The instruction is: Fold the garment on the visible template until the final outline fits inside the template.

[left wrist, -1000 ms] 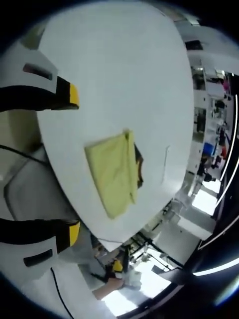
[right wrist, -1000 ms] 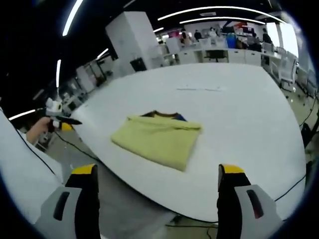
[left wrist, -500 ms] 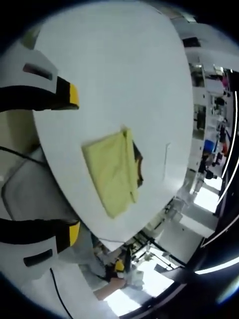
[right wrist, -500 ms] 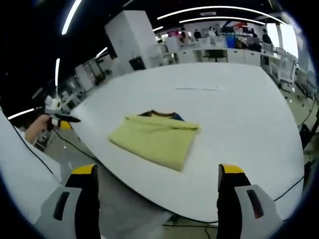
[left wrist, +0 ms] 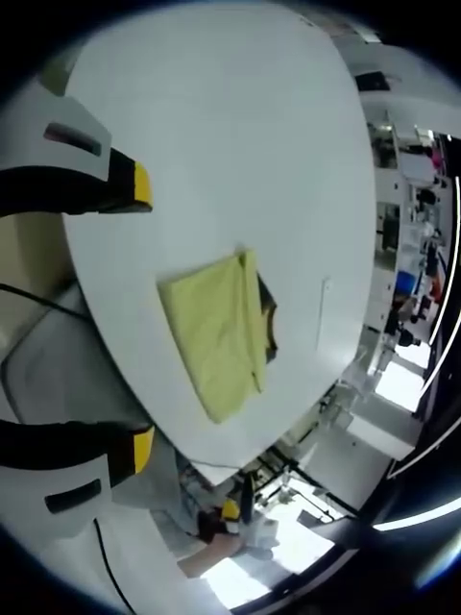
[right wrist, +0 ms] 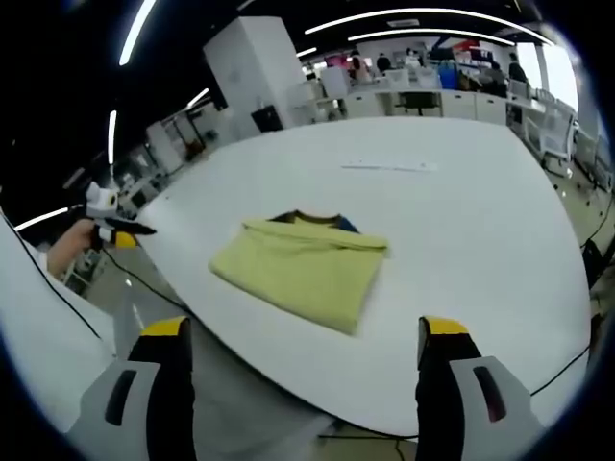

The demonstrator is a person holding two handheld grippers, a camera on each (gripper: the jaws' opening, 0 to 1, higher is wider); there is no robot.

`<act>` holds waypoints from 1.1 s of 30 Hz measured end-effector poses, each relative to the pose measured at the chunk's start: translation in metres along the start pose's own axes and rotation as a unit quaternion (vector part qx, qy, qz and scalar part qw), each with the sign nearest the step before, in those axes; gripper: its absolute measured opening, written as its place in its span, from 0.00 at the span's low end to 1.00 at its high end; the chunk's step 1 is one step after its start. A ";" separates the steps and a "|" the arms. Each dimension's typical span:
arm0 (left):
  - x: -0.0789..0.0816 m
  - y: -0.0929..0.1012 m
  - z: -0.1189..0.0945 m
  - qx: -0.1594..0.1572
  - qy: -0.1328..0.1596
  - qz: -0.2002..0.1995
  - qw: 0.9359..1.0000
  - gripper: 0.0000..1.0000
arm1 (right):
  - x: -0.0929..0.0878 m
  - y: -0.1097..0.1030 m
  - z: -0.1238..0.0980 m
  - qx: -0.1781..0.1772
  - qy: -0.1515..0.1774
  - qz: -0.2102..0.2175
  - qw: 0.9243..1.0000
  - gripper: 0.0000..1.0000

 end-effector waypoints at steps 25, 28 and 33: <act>0.017 0.013 0.050 -0.015 -0.019 0.010 1.000 0.81 | 0.001 0.021 0.031 0.007 -0.008 -0.023 1.000 0.88; 0.019 0.014 0.055 -0.017 -0.023 0.015 0.999 0.81 | 0.004 0.026 0.035 0.007 0.001 -0.019 1.000 0.86; 0.022 0.007 0.063 -0.016 -0.026 0.016 0.999 0.80 | 0.003 0.032 0.044 0.002 -0.001 -0.014 1.000 0.82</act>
Point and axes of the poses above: the point that each gripper's makers call its tool centre point, and the gripper's own axes: z roughly forward along the fingers, y roughly to its right, x roughly out of its top, the point moved 1 cm from there along -z, roughly backward along the fingers, and after that the axes turned 7 degrees about -z, right-handed, at the moved point
